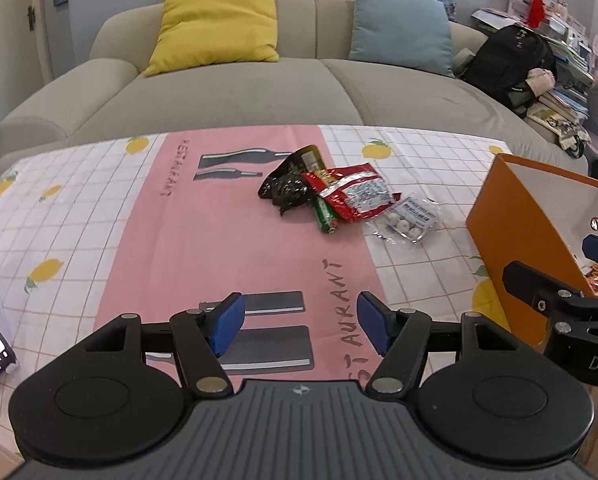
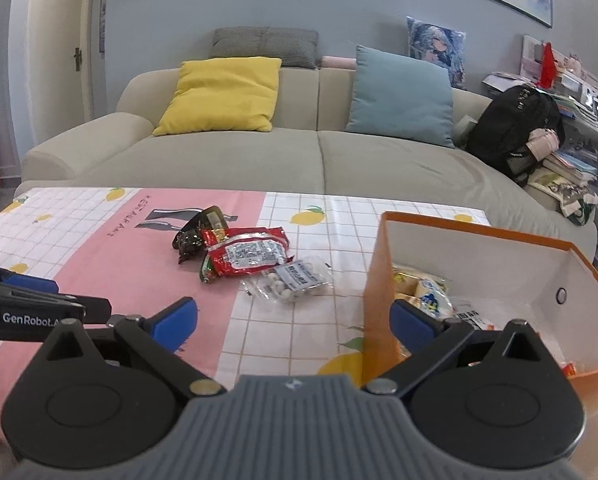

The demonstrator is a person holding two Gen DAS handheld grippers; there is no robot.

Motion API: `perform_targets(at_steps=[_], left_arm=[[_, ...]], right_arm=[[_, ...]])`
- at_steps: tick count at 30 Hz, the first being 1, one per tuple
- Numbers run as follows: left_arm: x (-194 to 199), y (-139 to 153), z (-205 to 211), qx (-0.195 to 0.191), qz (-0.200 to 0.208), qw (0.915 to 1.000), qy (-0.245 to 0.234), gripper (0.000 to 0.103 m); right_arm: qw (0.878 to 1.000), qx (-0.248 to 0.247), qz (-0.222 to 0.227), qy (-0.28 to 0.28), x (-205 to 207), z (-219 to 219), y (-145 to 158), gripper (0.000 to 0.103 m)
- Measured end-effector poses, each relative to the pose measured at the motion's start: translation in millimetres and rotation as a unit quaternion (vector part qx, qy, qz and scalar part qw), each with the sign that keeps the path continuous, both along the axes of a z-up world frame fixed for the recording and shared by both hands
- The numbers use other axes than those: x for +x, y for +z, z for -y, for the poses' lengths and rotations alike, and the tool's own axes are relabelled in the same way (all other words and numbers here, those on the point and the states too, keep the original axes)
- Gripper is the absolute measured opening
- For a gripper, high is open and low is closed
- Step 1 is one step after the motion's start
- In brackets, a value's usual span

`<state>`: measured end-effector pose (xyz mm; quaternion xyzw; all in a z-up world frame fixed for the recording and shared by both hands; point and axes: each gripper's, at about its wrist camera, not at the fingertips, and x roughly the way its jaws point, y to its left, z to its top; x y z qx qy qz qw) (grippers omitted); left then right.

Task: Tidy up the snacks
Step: 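Withdraw both tools from the box back toward the remaining snacks, then grasp the red spicy snack bag with left tool while right tool grasps yogurt ball pack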

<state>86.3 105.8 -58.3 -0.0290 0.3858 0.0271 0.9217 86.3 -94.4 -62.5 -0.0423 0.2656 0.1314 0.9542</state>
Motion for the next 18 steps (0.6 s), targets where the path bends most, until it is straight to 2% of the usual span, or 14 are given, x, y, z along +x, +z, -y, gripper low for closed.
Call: perform_targets(at_steps=[5,7,9,12,18], left_arm=[[8.4,-2.9,-10.6,-0.027,0.004,0.9996,0.008,0.075],[14.3,-4.1,-11.7,-0.032,0.003,0.9995,0.002,0.075],[20.8,-5.6,-9.4,-0.023,0.005,0.9997,-0.006,0.073],[33.8,-11.5,-6.2,-0.008,-0.001,0.9999,-0.012,0.070],[62.1,-16.4,-2.2,-0.007,0.006,0.9992,-0.039,0.069]], right_arm=[[0.999,-0.015,0.003,0.031,10.7,-19.3,-8.2,0.093],[0.999,-0.025,-0.009,0.041,20.0,-26.4,-13.9,0.088],[0.998,-0.036,-0.019,0.044,30.4,-32.6,-19.4,0.081],[0.998,-0.036,-0.034,0.040,46.6,-35.9,-26.2,0.078],[0.997,-0.029,-0.074,0.022,84.0,-39.4,-42.0,0.071]])
